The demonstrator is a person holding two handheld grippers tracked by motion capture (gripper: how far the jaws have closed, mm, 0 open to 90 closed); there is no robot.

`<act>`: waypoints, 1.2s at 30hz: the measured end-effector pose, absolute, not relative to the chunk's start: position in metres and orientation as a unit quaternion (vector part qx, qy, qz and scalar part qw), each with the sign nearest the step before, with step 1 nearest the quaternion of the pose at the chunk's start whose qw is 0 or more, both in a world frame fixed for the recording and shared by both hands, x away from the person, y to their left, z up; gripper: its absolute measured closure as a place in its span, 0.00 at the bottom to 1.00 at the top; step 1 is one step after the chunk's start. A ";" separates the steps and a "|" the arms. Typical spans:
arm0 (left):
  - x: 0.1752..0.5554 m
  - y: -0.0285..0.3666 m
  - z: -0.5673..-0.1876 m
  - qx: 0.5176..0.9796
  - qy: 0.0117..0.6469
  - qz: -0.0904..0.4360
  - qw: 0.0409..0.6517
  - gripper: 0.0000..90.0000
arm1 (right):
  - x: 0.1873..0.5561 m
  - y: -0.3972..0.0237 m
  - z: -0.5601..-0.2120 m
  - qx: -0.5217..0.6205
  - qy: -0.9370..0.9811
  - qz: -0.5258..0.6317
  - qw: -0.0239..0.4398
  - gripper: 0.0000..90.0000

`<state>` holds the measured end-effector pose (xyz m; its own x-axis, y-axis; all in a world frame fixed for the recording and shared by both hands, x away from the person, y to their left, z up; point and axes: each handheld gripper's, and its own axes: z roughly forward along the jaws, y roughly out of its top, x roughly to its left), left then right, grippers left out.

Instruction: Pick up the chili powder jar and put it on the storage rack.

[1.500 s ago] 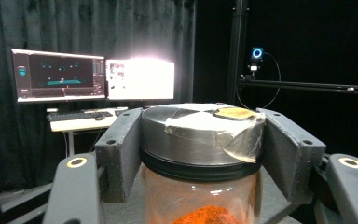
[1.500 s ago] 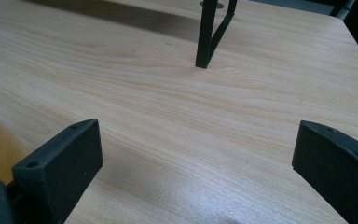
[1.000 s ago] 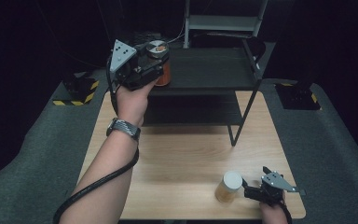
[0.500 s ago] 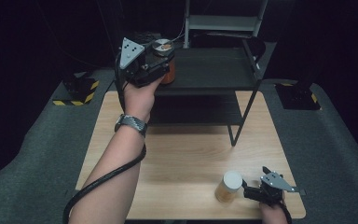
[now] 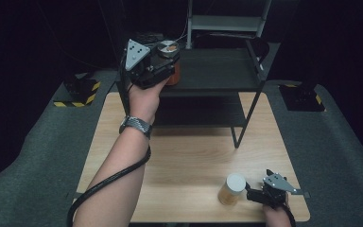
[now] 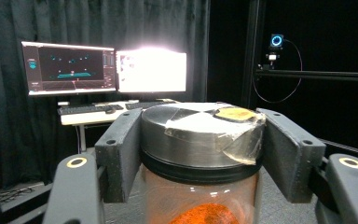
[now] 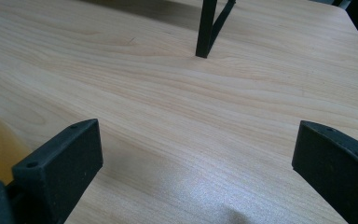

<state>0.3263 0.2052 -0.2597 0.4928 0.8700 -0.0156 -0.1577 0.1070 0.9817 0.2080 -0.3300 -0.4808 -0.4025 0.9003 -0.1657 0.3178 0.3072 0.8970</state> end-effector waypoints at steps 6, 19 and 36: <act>0.325 0.205 -0.260 0.545 0.329 0.384 0.669 0.38 | 0.207 -0.330 -0.481 0.415 0.729 0.414 0.354 0.01; 0.319 0.205 -0.255 0.551 0.337 0.380 0.663 0.38 | 0.207 -0.330 -0.481 0.417 0.728 0.414 0.354 0.01; 0.304 0.221 -0.253 0.553 0.351 0.361 0.664 0.00 | 0.207 -0.329 -0.482 0.416 0.727 0.413 0.357 0.01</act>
